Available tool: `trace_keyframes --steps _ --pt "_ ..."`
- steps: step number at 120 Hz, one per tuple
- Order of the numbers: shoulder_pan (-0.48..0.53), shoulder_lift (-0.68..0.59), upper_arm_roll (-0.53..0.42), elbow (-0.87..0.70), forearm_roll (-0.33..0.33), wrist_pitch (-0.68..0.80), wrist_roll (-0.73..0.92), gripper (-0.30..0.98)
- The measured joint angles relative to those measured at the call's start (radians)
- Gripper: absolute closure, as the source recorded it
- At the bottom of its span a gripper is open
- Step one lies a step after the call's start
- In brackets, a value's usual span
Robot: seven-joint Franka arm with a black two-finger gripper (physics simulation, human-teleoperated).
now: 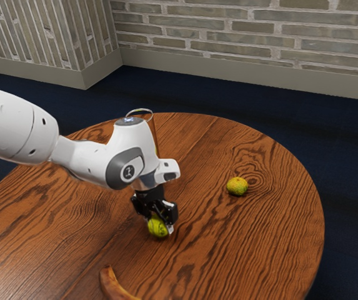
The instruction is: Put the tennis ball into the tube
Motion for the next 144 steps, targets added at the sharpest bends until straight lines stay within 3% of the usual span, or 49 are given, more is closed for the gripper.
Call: trace_keyframes --steps 14,31,60,76,105,144 --pt "0.000 -0.064 -0.002 -0.006 0.006 -0.027 -0.007 0.36" --pt "0.015 -0.234 -0.001 0.015 0.043 -0.092 -0.014 0.40" --pt "0.063 -0.303 0.002 0.253 0.132 -0.288 -0.010 0.40" --pt "0.078 -0.259 0.009 0.381 0.162 -0.366 -0.003 0.39" --pt "0.152 -0.056 0.009 0.645 0.200 -0.479 0.008 0.39" --pt "0.172 0.125 0.008 0.835 0.221 -0.537 0.022 0.38"
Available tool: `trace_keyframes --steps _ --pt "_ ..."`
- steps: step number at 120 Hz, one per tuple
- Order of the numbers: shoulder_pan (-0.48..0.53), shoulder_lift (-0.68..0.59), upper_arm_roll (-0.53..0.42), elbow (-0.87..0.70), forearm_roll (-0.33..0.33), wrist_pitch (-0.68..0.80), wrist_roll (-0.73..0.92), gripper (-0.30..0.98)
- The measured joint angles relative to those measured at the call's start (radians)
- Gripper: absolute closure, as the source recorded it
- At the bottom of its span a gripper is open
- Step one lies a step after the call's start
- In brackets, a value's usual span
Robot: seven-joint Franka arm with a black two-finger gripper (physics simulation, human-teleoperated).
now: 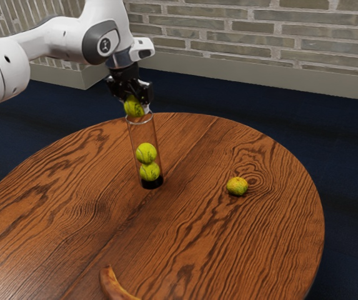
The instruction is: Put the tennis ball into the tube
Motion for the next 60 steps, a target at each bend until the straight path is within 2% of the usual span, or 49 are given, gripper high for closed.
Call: trace_keyframes --steps 40,60 --pt "0.010 0.054 0.000 0.050 0.002 0.015 0.010 0.37" --pt "0.010 0.055 -0.001 0.050 -0.005 0.027 0.016 0.17"
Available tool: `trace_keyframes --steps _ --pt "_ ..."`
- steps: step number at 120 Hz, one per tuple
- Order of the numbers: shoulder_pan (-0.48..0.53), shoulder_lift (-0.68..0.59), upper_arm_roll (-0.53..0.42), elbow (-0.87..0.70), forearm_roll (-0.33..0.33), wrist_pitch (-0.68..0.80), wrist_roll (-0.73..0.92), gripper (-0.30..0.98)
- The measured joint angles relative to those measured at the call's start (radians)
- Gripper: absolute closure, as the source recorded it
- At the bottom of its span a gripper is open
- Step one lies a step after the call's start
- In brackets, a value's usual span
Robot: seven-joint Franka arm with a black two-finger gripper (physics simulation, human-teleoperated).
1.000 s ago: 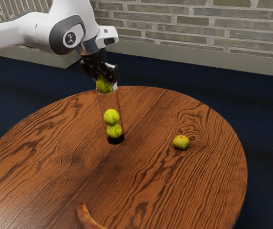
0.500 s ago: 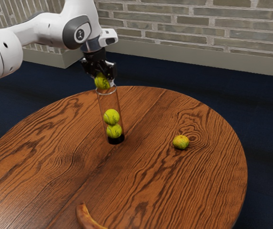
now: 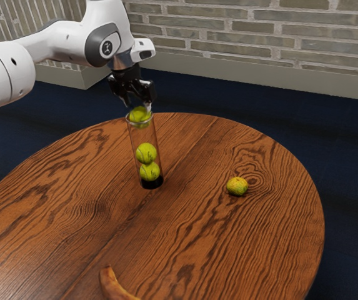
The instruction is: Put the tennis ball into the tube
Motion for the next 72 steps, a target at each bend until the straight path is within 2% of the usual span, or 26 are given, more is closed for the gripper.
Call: trace_keyframes --steps 26,36,45,60,64,72 --pt "0.003 -0.024 -0.006 -0.012 -0.005 -0.005 0.007 0.06" --pt "0.017 -0.143 -0.032 -0.097 -0.008 -0.042 0.009 0.04" --pt "0.074 -0.258 -0.105 -0.169 -0.018 -0.109 0.013 0.03" --pt "0.091 -0.355 -0.137 -0.200 -0.034 -0.203 0.019 0.02" --pt "0.063 -0.372 -0.111 -0.204 -0.041 -0.220 0.020 0.01" --pt "-0.067 -0.435 0.027 -0.268 -0.059 -0.240 0.022 0.01"
